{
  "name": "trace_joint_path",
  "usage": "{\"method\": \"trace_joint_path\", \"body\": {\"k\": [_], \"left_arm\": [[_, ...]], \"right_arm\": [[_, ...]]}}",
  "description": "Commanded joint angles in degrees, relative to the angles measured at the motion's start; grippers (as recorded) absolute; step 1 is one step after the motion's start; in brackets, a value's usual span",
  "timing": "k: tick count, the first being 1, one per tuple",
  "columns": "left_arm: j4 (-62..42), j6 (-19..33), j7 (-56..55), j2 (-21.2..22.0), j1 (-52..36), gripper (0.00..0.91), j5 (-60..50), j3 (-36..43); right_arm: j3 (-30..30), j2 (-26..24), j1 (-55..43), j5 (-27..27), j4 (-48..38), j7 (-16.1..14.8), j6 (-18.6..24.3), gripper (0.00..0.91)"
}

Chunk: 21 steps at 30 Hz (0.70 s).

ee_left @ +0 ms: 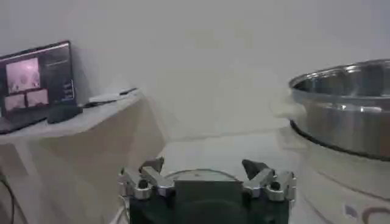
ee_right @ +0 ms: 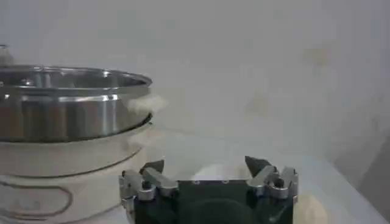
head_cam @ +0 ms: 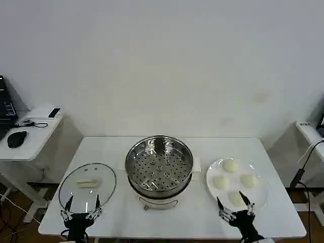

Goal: Take steamed baozi put them in steamer then cover it.

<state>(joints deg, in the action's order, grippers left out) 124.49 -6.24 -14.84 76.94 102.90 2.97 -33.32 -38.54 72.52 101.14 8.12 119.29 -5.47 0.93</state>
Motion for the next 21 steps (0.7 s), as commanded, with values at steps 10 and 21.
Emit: {"method": "trace_joint_path", "body": {"k": [10,21], "left_arm": [[1.77,-1.48,7.63,0.34,-1.65,0.907,-10.06,-2.67],[3.74,-1.31,8.23,0.22,-1.54,0.907,-11.47,-3.75]], "right_arm": [[-8.54,-24.36,-19.93,-14.34,-10.82,-16.32,-14.61,0.907],[13.54,-43.49,-47.12,-30.74,-25.73,-42.21,-9.30,0.907]]}}
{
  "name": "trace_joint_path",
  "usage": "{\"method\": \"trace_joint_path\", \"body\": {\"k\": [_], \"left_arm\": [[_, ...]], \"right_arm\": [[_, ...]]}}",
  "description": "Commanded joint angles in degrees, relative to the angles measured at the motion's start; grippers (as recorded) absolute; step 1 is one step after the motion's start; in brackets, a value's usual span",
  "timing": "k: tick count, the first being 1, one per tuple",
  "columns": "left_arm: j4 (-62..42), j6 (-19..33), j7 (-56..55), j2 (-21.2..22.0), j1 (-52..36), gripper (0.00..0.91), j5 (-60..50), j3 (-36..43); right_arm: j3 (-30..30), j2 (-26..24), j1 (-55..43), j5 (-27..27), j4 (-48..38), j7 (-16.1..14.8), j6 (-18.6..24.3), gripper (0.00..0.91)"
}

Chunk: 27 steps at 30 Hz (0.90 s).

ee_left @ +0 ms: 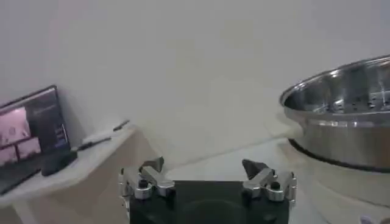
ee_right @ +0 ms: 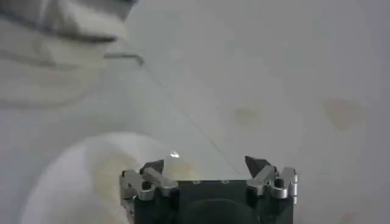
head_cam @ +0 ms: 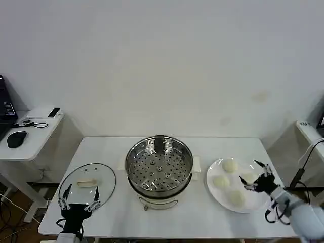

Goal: Take steamed baozi put them in steamer then cover it.

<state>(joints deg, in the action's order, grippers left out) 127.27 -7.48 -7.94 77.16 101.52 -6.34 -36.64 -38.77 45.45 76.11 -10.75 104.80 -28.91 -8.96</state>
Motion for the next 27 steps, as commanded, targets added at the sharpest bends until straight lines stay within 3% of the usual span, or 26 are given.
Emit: {"method": "trace_joint_path", "body": {"k": [1,3,4,5,8,9,13,18,27], "left_arm": [[1.05,-0.09,1.35,0.00,-0.19,0.907,-2.16,-0.51],[1.25,-0.15,1.69,0.07,-0.08,0.907,-2.27,-0.88],[1.23,-0.12,1.82,0.06,-0.02,0.907,-2.34,-1.02],[1.24,-0.13,1.87,0.11,0.06,0.907,-2.41,-1.27],[1.73,-0.23,2.17,0.04,0.09,0.907,-2.63,-1.80],[1.96,-0.30,2.35,0.05,0.07,0.907,-2.70,-2.02],[3.03,-1.13,2.85,0.12,-0.35,0.907,-3.02,-2.20],[2.89,-1.03,3.39,0.50,-0.91,0.907,-3.70,-1.91],[2.71,-1.05,3.76,0.40,-1.29,0.907,-3.68,-2.35]], "right_arm": [[16.75,-17.84,-26.29,-12.59,-12.94,-20.76,2.13,0.907],[25.77,-19.30,-35.30,-11.85,-16.26,-23.70,4.01,0.907],[27.42,-19.64,-38.07,-11.75,-17.43,-25.18,4.09,0.907],[34.93,-19.78,-42.21,-11.84,-18.95,-26.55,4.66,0.907],[44.63,-18.98,-50.78,-11.58,-23.51,-29.15,5.17,0.907],[49.06,-18.33,-55.32,-10.55,-25.22,-31.28,5.33,0.907],[61.37,-15.87,-63.53,-8.89,-28.76,-33.31,4.04,0.907],[68.46,-12.86,-67.75,-7.23,-32.02,-32.84,0.49,0.907],[70.82,-6.79,-67.34,-6.63,-36.10,-29.31,-1.56,0.907]]}}
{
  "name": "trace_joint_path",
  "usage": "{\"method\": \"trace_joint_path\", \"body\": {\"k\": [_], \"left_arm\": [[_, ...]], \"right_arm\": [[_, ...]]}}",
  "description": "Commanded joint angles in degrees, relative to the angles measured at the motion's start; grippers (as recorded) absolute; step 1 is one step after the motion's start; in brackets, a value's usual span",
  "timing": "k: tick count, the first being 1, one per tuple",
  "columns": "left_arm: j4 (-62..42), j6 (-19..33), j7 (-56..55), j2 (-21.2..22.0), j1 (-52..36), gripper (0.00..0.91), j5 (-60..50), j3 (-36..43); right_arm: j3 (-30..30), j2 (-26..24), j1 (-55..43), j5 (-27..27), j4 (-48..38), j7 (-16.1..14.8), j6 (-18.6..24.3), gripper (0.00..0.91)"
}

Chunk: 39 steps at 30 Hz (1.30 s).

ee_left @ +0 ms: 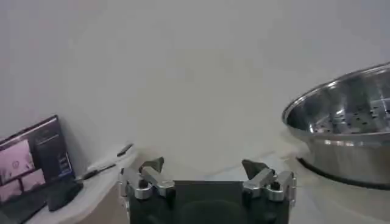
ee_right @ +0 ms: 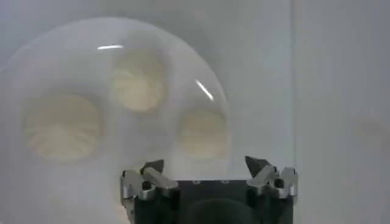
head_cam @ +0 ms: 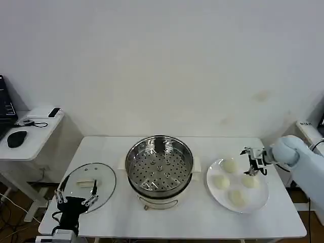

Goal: Take steamed baozi put them in steamer then cover it.

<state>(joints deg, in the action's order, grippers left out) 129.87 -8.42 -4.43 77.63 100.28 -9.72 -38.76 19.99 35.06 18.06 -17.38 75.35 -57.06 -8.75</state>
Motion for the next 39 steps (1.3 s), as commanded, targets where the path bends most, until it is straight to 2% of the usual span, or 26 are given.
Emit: {"method": "trace_joint_path", "body": {"k": [1,10,18,23,34,39], "left_arm": [[0.10,-0.11,0.25,-0.05,-0.09,0.907,-0.27,-0.25],[-0.44,0.16,0.31,-0.07,0.01,0.907,-0.32,-0.72],[-0.80,0.50,0.32,0.12,0.15,0.907,-0.28,-1.12],[-0.97,0.57,0.28,0.28,0.04,0.907,-0.28,-0.96],[-0.99,0.78,0.19,0.37,0.21,0.907,-0.26,-1.08],[-1.07,1.03,0.30,0.40,0.05,0.907,-0.21,-0.89]], "right_arm": [[12.04,4.11,-9.08,-0.05,-7.04,-0.64,-1.91,0.907],[11.55,8.44,-8.72,-1.09,-10.38,1.87,-2.37,0.907],[10.15,11.29,-7.52,-3.40,-14.05,2.42,-2.21,0.907],[9.94,12.26,-7.31,-4.62,-15.09,2.80,-2.35,0.786],[10.17,12.24,-7.09,-3.93,-14.82,2.45,-3.34,0.595],[10.30,11.12,-7.42,-3.10,-13.32,1.84,-3.30,0.584]]}}
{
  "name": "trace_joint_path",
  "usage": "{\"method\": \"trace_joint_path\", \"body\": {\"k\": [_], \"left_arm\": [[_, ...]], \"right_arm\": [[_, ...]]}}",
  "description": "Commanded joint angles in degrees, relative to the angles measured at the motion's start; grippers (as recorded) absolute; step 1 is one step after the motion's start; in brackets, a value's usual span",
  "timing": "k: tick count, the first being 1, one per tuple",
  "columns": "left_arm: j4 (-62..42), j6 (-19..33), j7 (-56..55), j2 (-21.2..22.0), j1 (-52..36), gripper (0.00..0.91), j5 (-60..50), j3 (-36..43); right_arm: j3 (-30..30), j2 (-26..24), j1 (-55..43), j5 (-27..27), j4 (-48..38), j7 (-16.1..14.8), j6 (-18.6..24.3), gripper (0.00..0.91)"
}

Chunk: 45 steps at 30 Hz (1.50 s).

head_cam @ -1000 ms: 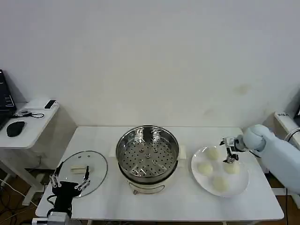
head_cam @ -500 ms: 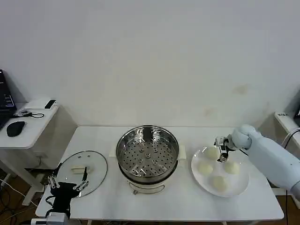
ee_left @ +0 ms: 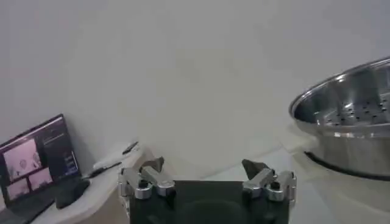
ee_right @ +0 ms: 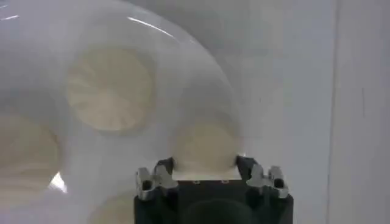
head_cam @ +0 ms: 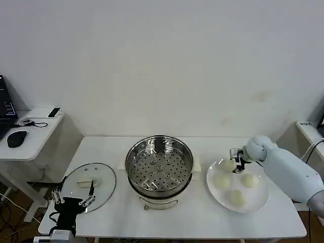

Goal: Take steamed baozi put them in steamer then cover it.

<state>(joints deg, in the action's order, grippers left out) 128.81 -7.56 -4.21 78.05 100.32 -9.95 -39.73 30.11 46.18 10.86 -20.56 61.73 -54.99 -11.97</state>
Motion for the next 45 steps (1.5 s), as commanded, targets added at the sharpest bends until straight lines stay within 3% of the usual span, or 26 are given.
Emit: {"method": "trace_joint_path", "body": {"k": [1,5,14,20,30,34,45], "left_arm": [[-0.01,0.45,0.15,-0.02,0.03,0.907,0.09,0.19],[0.37,0.62,0.16,0.03,0.16,0.907,0.09,0.50],[0.06,0.57,0.16,-0.48,0.14,0.907,0.39,0.44],[0.04,0.61,0.13,-0.85,0.19,0.907,0.82,0.38],[0.36,0.91,0.10,-1.33,0.02,0.907,1.05,0.13],[0.44,0.80,0.19,-1.63,-0.10,0.907,1.55,-0.34],[0.80,0.82,0.20,-1.04,0.25,0.907,1.83,-1.81]], "right_arm": [[0.24,-0.24,-0.33,0.27,0.51,-0.22,0.02,0.584],[0.24,-1.23,-0.88,0.79,1.54,-1.14,1.12,0.584],[3.47,-7.01,-8.18,7.20,7.56,-4.31,3.51,0.584],[14.07,-8.12,-24.88,14.73,8.60,-5.26,4.23,0.595],[30.38,-0.27,-45.60,28.13,13.69,-2.58,4.38,0.595],[34.73,4.92,-48.61,32.91,15.07,-0.34,7.43,0.595],[44.32,16.81,-47.75,32.46,14.79,2.38,17.97,0.595]]}}
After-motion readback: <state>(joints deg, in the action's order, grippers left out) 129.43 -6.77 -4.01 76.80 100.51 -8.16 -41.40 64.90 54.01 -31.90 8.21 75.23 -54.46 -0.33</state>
